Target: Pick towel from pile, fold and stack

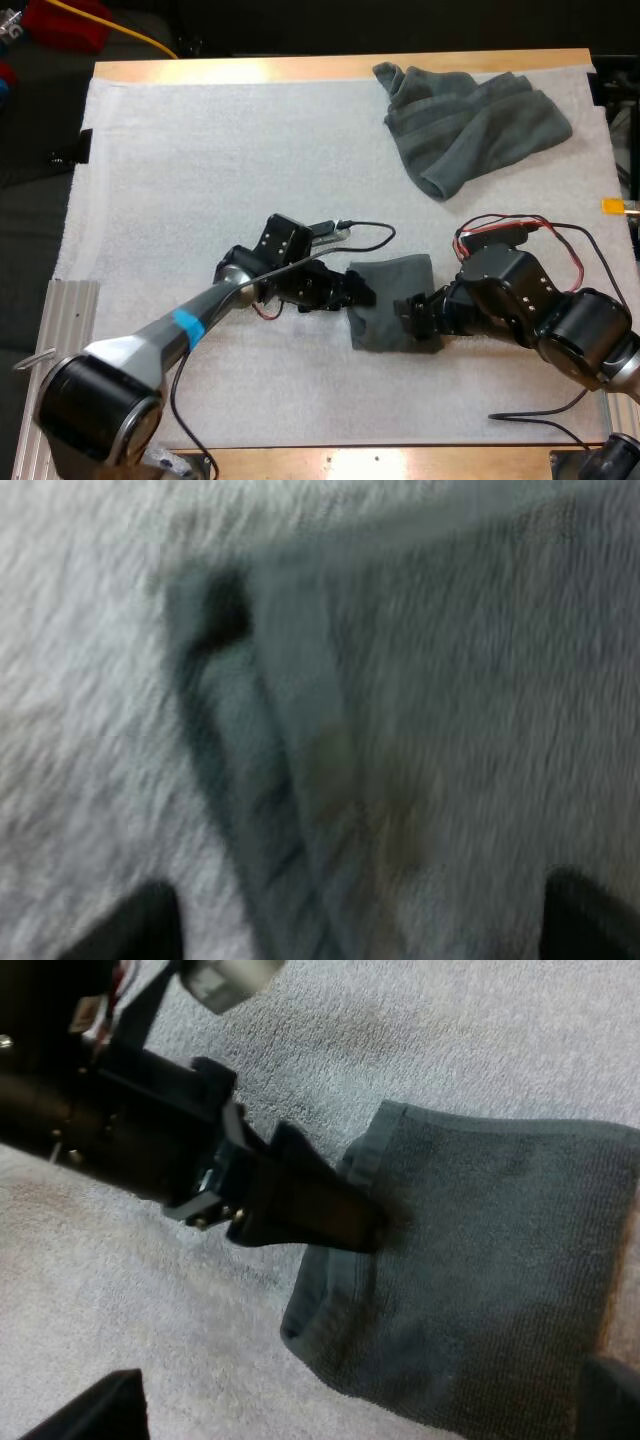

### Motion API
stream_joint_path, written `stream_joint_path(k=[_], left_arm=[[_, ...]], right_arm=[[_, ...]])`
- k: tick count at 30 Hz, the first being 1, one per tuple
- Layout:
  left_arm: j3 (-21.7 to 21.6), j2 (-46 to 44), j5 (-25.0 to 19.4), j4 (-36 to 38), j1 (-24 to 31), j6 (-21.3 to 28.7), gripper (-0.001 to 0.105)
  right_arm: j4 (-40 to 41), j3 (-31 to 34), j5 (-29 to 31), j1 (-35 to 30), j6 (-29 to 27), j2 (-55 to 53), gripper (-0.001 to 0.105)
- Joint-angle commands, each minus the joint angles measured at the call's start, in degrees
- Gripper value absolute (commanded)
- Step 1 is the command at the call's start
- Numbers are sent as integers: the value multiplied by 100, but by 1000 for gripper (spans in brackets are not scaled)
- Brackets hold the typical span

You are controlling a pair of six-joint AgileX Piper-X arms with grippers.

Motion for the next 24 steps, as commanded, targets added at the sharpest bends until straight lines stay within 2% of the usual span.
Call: stream_joint_path(k=[1, 5, 14, 19, 21, 24], left_arm=[[-77, 35, 134, -64, -23, -116, 71], [-153, 205, 296, -58, -102, -295, 71], [-342, 334, 205, 16, -648, -420, 71], [-416, 380, 205, 20, -709, -492, 70], [-415, 379, 205, 20, -709, -491, 64], [-415, 379, 188, 20, -709, -491, 45]], right_arm=[[72, -32, 42, 14, -1, -42, 81], [72, -32, 42, 14, -1, -42, 81], [72, -32, 42, 14, -1, -42, 81], [80, -32, 42, 14, -1, -42, 81], [80, -32, 42, 14, -1, -42, 81], [80, -32, 42, 14, -1, -42, 81]])
